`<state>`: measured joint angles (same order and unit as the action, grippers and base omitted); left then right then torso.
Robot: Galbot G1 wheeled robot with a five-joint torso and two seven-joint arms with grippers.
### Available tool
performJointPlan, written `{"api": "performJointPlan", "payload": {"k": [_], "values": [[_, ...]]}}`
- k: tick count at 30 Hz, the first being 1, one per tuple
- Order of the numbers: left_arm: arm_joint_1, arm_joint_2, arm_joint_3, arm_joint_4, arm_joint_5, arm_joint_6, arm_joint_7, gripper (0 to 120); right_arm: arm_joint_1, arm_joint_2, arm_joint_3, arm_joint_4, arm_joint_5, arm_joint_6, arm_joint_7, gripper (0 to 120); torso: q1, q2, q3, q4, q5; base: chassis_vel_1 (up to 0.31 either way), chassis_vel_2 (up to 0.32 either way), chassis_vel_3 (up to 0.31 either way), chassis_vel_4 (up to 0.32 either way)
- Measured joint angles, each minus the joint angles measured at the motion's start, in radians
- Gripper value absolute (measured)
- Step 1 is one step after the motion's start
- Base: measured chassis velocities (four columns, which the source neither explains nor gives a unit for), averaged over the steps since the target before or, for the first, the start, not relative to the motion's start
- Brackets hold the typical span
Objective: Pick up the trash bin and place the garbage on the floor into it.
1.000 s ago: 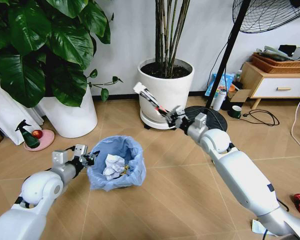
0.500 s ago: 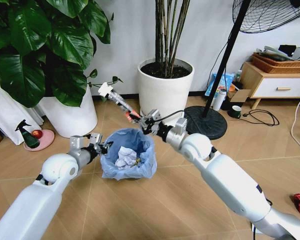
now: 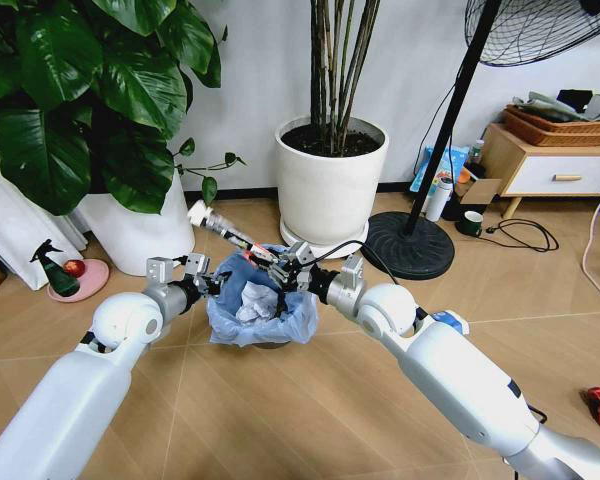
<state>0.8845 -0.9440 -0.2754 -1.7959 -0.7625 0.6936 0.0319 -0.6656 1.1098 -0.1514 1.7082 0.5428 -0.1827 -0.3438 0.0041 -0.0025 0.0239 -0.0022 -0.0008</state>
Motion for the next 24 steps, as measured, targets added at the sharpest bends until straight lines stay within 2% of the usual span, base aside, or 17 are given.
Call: {"api": "performJointPlan", "payload": {"k": [2,5,7,11,13,15,19,24], "values": [[0.0,0.0,0.0,0.0,0.0,0.0,0.0,1,0.0,-0.001,0.0,-0.002,-0.002,0.002,-0.001,39,0.0,0.0,0.0,0.0,0.0,0.0,0.0,0.0,0.0],[-0.001,0.001,0.0,-0.002,0.0,0.001,0.0,1,-0.004,-0.009,0.002,-0.004,-0.008,0.007,-0.003,55,0.0,0.0,0.0,0.0,0.0,0.0,0.0,0.0,0.0],[-0.001,0.001,0.0,-0.003,-0.001,0.001,0.0,1,-0.005,-0.011,0.004,-0.004,-0.008,0.007,-0.002,56,0.0,0.0,0.0,0.0,0.0,0.0,0.0,0.0,0.0],[0.0,0.001,-0.003,-0.01,-0.001,0.001,0.0,1,0.001,-0.015,0.028,0.007,-0.005,0.004,0.014,78,0.0,0.0,0.0,0.0,0.0,0.0,0.0,0.0,0.0],[0.001,0.001,-0.004,-0.011,-0.001,0.002,0.0,1,0.001,-0.017,0.033,0.011,-0.004,0.002,0.019,80,0.0,0.0,0.0,0.0,0.0,0.0,0.0,0.0,0.0],[0.012,0.0,-0.012,-0.016,0.001,0.002,0.0,1,0.001,-0.033,0.066,0.033,0.007,-0.013,0.048,91,0.0,0.0,0.0,0.0001,0.0,0.0,0.0,0.0,0.0],[0.036,-0.003,-0.027,-0.023,0.013,0.002,-0.001,1,-0.023,-0.069,0.134,0.065,0.019,-0.036,0.08,100,0.0,0.0,0.0,0.0001,0.0001,0.0,0.0,0.0,0.0],[0.055,-0.014,-0.042,-0.031,0.036,-0.001,0.0,1,-0.076,-0.108,0.219,0.086,0.024,-0.059,0.103,100,0.0,0.0,0.0,0.0,0.0,0.0,0.0,0.0,0.0]]}}
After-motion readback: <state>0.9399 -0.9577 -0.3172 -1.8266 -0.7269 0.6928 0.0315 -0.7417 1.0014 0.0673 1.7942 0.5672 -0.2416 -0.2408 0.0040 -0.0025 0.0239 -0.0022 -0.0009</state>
